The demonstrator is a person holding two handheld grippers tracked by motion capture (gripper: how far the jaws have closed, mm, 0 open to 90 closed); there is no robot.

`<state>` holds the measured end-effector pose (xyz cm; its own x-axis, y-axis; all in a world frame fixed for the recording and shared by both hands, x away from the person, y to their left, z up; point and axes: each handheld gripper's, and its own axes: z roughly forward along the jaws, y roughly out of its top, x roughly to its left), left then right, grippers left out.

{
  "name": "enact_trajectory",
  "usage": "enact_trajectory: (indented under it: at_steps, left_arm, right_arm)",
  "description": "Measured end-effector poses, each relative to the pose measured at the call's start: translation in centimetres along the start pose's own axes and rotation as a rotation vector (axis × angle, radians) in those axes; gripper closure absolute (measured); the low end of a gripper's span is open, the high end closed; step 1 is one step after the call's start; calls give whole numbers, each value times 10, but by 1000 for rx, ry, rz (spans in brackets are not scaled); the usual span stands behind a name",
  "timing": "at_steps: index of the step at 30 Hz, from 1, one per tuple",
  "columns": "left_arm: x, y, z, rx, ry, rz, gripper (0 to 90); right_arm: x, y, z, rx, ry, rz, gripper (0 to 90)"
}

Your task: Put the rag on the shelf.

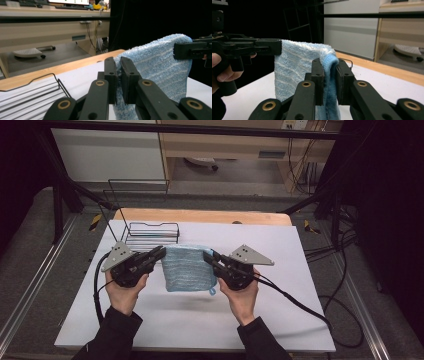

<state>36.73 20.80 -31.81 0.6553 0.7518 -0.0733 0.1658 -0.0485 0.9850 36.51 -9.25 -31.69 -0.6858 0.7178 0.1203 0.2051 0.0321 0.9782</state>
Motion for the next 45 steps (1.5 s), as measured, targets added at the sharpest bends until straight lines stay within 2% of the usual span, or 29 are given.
enact_trajectory:
  at_steps: [27,45]
  left_arm:
    - [35,35,-22,-148,70,-19,841]
    - [59,63,-29,-224,95,-32,842]
  right_arm:
    - [30,42,39,-105,-10,-77,799]
    - [46,75,64,-162,-7,-123,800]
